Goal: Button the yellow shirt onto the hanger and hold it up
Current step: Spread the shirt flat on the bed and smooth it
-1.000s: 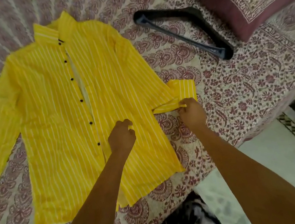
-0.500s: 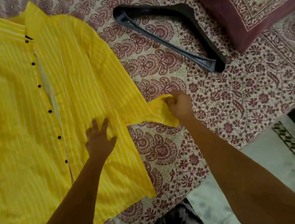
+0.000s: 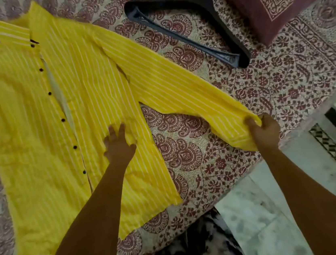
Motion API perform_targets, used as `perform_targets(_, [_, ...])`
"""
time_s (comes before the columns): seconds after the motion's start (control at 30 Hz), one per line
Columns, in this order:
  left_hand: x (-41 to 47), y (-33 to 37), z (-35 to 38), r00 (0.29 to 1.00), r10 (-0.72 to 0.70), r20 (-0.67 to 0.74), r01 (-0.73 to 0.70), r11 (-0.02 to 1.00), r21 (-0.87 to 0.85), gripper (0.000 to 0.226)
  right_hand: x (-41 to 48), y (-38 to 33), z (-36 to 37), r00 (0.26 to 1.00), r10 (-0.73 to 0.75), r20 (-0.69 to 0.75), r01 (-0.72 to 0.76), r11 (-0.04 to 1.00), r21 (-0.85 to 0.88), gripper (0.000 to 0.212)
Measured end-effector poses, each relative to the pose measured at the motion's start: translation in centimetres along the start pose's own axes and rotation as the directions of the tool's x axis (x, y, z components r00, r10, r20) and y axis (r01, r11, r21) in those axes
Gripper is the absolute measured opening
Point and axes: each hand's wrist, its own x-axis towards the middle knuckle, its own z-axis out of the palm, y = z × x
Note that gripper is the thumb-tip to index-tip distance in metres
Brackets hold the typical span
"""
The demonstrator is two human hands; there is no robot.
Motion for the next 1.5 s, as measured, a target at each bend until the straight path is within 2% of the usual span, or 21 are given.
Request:
perform_targets(0.1, [0.0,0.1,0.0,1.0,-0.009,0.006,0.009,1.0,0.023,0.08,-1.1,1.4,-0.1,0.998,0.062,0.026,-0.055,0.974,-0.221,0.045])
perform_targets(0.2, [0.0,0.6,0.2,0.999,-0.04,-0.016,0.041,0.998,0.05,0.079,-2.0,2.4,0.1,0.973,0.106,-0.204,-0.154,0.96,-0.234,0.056])
perform_targets(0.27, [-0.3,1.5,0.5,0.998,-0.05,-0.028,0.051,0.998,0.048,0.078,-2.7,2.4,0.9,0.936,0.248,-0.25,-0.284,0.952,-0.117,0.062])
perform_targets(0.37, [-0.6,2.7,1.0,0.999,-0.046,-0.016,0.047,0.999,0.027,0.079,-3.9,2.3,2.4,0.89,0.445,-0.097,-0.426,0.888,0.172,0.05])
perform_targets(0.43, [-0.5,2.7,1.2,0.999,-0.049,-0.009,0.049,0.998,0.025,0.08,-4.7,2.0,2.9,0.878,0.479,0.004,-0.444,0.811,0.382,0.047])
perform_targets(0.53, [-0.5,2.5,1.4,0.999,-0.048,-0.005,0.048,0.998,0.04,0.081,-5.2,2.4,3.2,0.867,0.49,0.091,-0.447,0.685,0.576,0.068])
perform_targets(0.57, [-0.5,2.5,1.5,0.999,-0.047,-0.007,0.048,0.998,0.044,0.081,-5.3,2.7,3.2,0.861,0.499,0.097,-0.443,0.643,0.625,0.065])
perform_targets(0.67, [-0.5,2.5,1.7,0.999,-0.049,-0.01,0.05,0.998,0.039,0.081,-5.4,2.3,2.7,0.836,0.508,0.206,-0.474,0.483,0.736,0.022])
perform_targets(0.7, [-0.5,2.5,1.7,0.998,-0.057,-0.004,0.057,0.998,0.031,0.081,-5.4,1.9,2.5,0.82,0.517,0.243,-0.5,0.442,0.745,0.015])
perform_targets(0.87, [-0.4,2.6,1.0,0.998,-0.048,0.039,0.047,0.998,0.034,0.082,-5.4,0.9,1.7,0.814,0.522,0.254,-0.485,0.371,0.792,0.027])
perform_targets(0.9, [-0.4,2.5,0.8,0.998,-0.039,0.043,0.038,0.998,0.04,0.082,-5.4,0.7,1.6,0.809,0.542,0.226,-0.482,0.391,0.784,0.031])
perform_targets(0.93, [-0.4,2.5,0.7,0.999,-0.029,0.047,0.027,0.999,0.047,0.082,-5.4,0.6,1.7,0.802,0.574,0.167,-0.486,0.464,0.74,0.036])
perform_targets(1.0, [-0.4,2.2,0.7,0.999,-0.011,0.053,0.008,0.998,0.055,0.082,-5.3,0.7,1.8,0.794,0.607,-0.031,-0.501,0.682,0.532,0.047])
perform_targets(1.07, [-0.3,2.0,0.7,0.998,0.011,0.055,-0.014,0.999,0.052,0.083,-5.7,1.1,1.5,0.83,0.52,-0.204,-0.451,0.84,0.302,0.053])
perform_targets(1.1, [-0.3,1.9,0.7,0.998,0.021,0.055,-0.024,0.998,0.05,0.084,-6.1,1.5,1.3,0.861,0.452,-0.231,-0.414,0.889,0.196,0.055])
perform_targets(1.13, [-0.2,1.8,0.8,0.998,0.028,0.055,-0.031,0.998,0.052,0.085,-6.7,2.2,1.2,0.894,0.397,-0.207,-0.386,0.918,0.092,0.059])
perform_targets(1.2, [-0.1,1.7,0.8,0.998,0.032,0.058,-0.036,0.998,0.061,0.085,-8.0,3.9,1.2,0.937,0.349,-0.016,-0.349,0.932,-0.097,0.06])
perform_targets(1.27, [-0.1,1.7,0.7,0.997,0.036,0.065,-0.04,0.997,0.07,0.087,-9.6,5.6,1.5,0.901,0.381,0.207,-0.34,0.917,-0.209,0.047])
perform_targets(1.3, [0.0,1.6,0.7,0.997,0.041,0.067,-0.046,0.996,0.076,0.088,-10.3,6.2,1.6,0.881,0.417,0.223,-0.37,0.902,-0.225,0.044])
perform_targets(1.4, [0.3,1.2,0.5,0.994,0.065,0.089,-0.075,0.991,0.11,0.089,-11.9,6.8,2.0,0.889,0.459,0.009,-0.456,0.885,-0.099,0.052])
perform_targets(1.5, [0.0,0.7,0.3,0.989,0.094,0.11,-0.106,0.989,0.106,0.086,-12.8,6.0,2.2,0.91,0.361,-0.203,-0.372,0.928,-0.021,0.051])
